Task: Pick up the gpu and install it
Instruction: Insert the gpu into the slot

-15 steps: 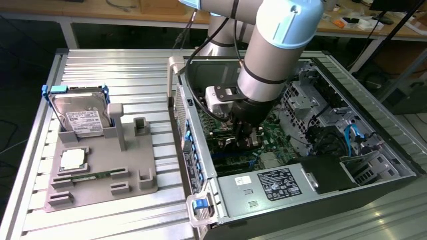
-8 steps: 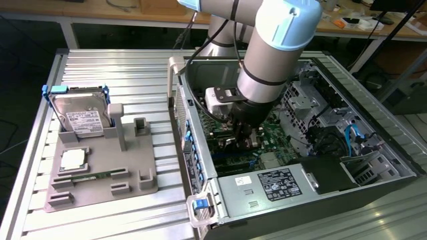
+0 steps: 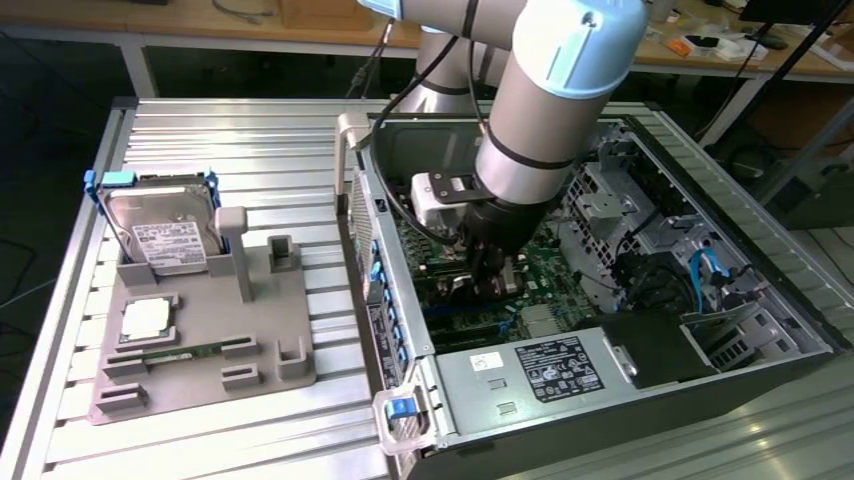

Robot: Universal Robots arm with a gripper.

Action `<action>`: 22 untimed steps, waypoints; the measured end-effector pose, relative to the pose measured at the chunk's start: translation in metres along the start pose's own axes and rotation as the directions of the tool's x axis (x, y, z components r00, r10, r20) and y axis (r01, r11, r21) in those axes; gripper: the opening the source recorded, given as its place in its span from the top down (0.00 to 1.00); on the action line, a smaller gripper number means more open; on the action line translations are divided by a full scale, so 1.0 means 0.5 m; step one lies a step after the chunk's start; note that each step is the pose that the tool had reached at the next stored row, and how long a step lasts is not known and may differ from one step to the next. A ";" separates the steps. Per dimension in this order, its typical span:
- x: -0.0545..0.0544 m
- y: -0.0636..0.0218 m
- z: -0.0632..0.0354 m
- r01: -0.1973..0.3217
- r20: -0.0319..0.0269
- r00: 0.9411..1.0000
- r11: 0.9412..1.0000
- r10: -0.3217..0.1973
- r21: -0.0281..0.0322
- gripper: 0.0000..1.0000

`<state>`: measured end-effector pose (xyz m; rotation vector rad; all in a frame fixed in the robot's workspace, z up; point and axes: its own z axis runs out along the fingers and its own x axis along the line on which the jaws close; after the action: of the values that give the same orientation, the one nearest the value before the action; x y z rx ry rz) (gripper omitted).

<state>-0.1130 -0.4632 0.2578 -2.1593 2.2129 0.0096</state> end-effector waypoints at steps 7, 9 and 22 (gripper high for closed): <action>0.002 0.000 -0.001 0.000 0.000 1.000 1.000 0.000 0.000 0.73; 0.004 0.000 -0.001 -0.001 0.000 1.000 1.000 0.001 0.000 0.73; 0.007 0.000 -0.001 -0.003 0.000 1.000 1.000 0.003 0.000 0.73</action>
<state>-0.1131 -0.4665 0.2580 -2.1567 2.2162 0.0093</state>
